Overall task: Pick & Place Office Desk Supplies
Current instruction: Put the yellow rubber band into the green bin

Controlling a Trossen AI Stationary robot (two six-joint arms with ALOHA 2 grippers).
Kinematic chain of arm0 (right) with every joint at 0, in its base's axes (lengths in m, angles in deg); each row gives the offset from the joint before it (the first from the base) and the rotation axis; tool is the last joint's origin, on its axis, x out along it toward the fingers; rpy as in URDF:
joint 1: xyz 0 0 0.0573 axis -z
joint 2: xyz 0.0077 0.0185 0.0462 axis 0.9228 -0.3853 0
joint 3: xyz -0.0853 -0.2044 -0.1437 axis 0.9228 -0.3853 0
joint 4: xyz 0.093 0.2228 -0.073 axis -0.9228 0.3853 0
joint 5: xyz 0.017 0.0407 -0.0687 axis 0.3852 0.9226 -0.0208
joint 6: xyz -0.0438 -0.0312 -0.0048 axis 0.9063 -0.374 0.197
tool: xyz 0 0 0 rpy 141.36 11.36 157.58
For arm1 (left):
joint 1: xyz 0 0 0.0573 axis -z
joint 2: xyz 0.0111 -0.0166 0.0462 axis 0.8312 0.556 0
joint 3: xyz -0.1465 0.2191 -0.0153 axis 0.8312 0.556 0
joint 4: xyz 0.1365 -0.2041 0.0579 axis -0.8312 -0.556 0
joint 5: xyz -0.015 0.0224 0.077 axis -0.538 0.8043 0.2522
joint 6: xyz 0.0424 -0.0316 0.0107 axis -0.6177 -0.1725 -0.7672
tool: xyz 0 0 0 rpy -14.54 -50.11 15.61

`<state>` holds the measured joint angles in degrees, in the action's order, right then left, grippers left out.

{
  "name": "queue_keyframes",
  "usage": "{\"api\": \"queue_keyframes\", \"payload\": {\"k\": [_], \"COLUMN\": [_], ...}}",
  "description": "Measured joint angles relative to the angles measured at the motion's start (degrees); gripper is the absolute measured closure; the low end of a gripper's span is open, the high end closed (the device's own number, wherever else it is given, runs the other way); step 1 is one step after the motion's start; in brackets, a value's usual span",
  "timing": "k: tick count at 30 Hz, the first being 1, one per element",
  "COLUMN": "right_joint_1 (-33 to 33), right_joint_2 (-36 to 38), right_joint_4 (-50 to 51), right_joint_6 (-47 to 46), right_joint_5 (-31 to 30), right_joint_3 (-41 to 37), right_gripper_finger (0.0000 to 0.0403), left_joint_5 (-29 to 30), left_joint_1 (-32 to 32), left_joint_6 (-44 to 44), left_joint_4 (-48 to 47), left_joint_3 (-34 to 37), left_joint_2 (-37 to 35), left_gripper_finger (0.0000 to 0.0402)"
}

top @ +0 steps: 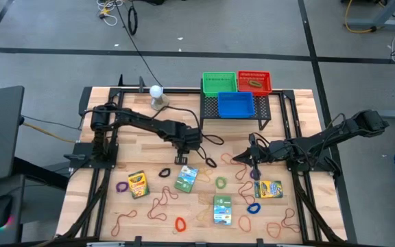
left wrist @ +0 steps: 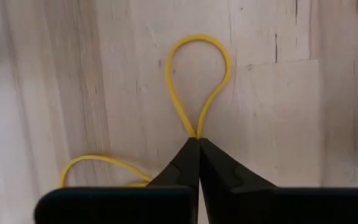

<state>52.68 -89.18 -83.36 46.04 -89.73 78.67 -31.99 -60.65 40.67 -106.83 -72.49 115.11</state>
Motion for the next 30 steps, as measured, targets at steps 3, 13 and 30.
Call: {"api": "queue_keyframes", "payload": {"k": [3, 13, 30], "right_joint_1": [0.0, -0.01, -0.02], "right_joint_2": [0.0, 0.0, 0.0], "right_joint_4": [0.02, -0.01, -0.12], "right_joint_6": [0.01, 0.04, 0.04], "right_joint_5": [0.0, 0.0, 0.0], "right_joint_3": [0.0, 0.0, 0.0], "right_gripper_finger": [0.0391, 0.0391, 0.0391], "left_joint_5": [-0.25, 2.31, 14.29], "left_joint_1": [-0.02, -0.04, -4.29], "left_joint_6": [0.99, 5.22, 6.99], "left_joint_4": [-0.08, -2.28, 4.09], "left_joint_3": [0.32, 0.43, 0.32], "left_joint_2": [-1.66, -12.01, -28.38], "left_gripper_finger": [0.0397, 0.0399, 0.04]}}
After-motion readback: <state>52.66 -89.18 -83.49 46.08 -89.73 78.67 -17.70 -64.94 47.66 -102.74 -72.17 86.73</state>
